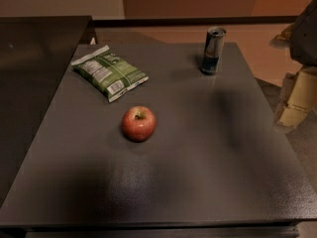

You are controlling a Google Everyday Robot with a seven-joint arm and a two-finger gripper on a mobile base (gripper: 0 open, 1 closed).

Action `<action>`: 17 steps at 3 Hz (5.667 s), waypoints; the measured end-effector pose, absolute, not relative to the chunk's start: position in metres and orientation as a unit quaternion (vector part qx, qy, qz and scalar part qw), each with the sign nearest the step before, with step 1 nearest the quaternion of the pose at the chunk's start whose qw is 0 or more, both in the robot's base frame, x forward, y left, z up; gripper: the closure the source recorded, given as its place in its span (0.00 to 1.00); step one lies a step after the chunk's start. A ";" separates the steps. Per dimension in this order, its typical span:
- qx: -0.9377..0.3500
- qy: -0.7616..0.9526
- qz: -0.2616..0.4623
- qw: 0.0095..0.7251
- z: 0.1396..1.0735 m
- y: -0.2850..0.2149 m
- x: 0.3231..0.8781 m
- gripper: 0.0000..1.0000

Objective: Pick green jalapeno chip bag

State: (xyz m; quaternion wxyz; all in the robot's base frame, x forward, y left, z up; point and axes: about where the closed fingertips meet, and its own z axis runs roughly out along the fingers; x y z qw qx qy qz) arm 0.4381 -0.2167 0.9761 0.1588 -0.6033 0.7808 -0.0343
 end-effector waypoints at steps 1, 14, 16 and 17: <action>-0.603 0.781 -0.034 0.159 0.976 -0.217 0.438 0.00; -0.588 0.772 0.150 0.190 0.850 0.078 0.662 0.00; -0.594 0.766 0.172 0.177 0.847 0.103 0.656 0.18; -0.593 0.768 0.173 0.169 0.846 0.105 0.655 0.42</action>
Offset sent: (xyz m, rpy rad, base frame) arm 0.0023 0.0002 -0.0019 -0.0315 0.0356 -0.0149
